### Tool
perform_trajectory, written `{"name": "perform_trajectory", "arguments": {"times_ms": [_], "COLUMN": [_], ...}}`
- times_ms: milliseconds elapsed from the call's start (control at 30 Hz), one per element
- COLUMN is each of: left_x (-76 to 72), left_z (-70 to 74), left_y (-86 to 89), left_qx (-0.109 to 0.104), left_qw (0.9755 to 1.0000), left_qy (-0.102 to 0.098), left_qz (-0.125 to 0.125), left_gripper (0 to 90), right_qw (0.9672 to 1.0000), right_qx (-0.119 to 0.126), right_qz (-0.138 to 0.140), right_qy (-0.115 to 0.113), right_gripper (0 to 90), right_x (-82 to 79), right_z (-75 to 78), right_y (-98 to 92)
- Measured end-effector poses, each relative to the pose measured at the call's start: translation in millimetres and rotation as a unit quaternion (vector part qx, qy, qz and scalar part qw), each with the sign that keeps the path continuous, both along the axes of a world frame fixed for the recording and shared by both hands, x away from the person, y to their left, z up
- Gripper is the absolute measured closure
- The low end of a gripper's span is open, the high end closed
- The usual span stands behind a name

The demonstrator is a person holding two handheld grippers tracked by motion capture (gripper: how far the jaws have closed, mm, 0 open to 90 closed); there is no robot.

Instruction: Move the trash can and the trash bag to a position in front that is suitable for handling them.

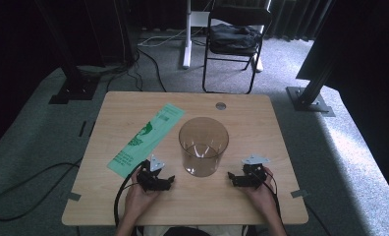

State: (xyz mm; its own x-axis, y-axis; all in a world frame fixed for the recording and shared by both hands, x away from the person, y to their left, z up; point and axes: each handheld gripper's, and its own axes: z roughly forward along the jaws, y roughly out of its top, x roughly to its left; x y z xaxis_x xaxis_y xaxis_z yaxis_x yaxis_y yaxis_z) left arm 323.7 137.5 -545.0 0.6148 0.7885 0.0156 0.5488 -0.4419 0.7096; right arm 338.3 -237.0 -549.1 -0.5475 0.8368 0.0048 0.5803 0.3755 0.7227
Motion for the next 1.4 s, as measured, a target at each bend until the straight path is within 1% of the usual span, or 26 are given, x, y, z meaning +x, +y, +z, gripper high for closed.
{"name": "perform_trajectory", "arguments": {"times_ms": [67,200,233,267,300,400,533,633,867,967,1033,1167,1233,1267,1333,1400], "left_x": [0.0,-0.7,-1.3,-2.1,-2.1,-1.8,-0.4,-1.0,-1.5,-1.3,-1.0,-0.5,-0.4,-0.2,1.7,4.6], "left_z": [0.2,2.5,3.7,5.4,5.9,5.5,5.1,4.2,3.8,4.1,5.0,6.4,7.8,8.7,10.4,13.1], "left_y": [-0.2,-2.0,-2.1,-2.0,-2.5,-3.9,-5.3,-5.4,-5.0,-5.7,-5.7,-6.8,-9.1,-10.5,-12.7,-12.6], "left_qx": [0.001,0.007,0.006,0.005,0.006,0.004,0.003,-0.001,-0.001,-0.001,0.002,0.006,0.013,0.018,0.023,0.017], "left_qw": [1.0000,0.9999,0.9999,0.9999,0.9999,0.9999,1.0000,1.0000,1.0000,1.0000,0.9999,0.9998,0.9997,0.9996,0.9995,0.9995], "left_qy": [0.001,0.010,0.009,0.010,0.010,0.009,0.007,0.004,0.002,0.003,0.005,0.010,0.010,0.007,0.004,-0.001], "left_qz": [0.001,0.008,0.007,0.004,0.002,0.004,0.000,0.000,0.000,0.004,0.011,0.019,0.021,0.021,0.023,0.028], "left_gripper": [18.0,19.1,21.6,31.4,39.2,39.2,39.2,39.1,39.1,39.2,40.8,43.7,44.8,44.8,44.7,44.7], "right_qw": [1.0000,1.0000,1.0000,1.0000,1.0000,1.0000,1.0000,1.0000,1.0000,1.0000,1.0000,1.0000,0.9999,0.9999,0.9999,0.9999], "right_qx": [0.000,0.000,0.000,0.000,0.000,-0.001,-0.002,0.001,0.006,0.005,0.005,-0.002,-0.003,-0.003,0.004,0.004], "right_qz": [0.001,0.004,0.005,0.007,0.009,0.006,0.001,0.005,0.004,0.004,0.005,-0.009,-0.012,-0.015,-0.016,-0.016], "right_qy": [0.000,0.001,0.001,0.001,0.001,0.003,0.005,0.001,-0.005,-0.006,-0.005,0.003,0.001,0.000,-0.002,-0.004], "right_gripper": [12.7,14.3,15.9,17.7,19.1,19.9,20.6,20.6,20.5,20.3,20.7,30.6,31.0,31.7,32.3,32.4], "right_x": [0.2,0.2,-0.1,-0.6,-1.0,-1.3,-0.9,-1.1,-2.7,-2.6,-2.6,-2.0,-1.7,-1.5,-0.3,1.5], "right_z": [0.0,0.5,0.8,1.2,1.7,2.4,3.0,2.0,0.5,0.5,0.7,4.5,5.6,6.5,9.1,11.8], "right_y": [0.1,0.0,0.2,0.5,0.9,2.1,2.9,1.9,1.4,1.4,1.4,1.2,1.0,0.8,0.1,-0.1]}}
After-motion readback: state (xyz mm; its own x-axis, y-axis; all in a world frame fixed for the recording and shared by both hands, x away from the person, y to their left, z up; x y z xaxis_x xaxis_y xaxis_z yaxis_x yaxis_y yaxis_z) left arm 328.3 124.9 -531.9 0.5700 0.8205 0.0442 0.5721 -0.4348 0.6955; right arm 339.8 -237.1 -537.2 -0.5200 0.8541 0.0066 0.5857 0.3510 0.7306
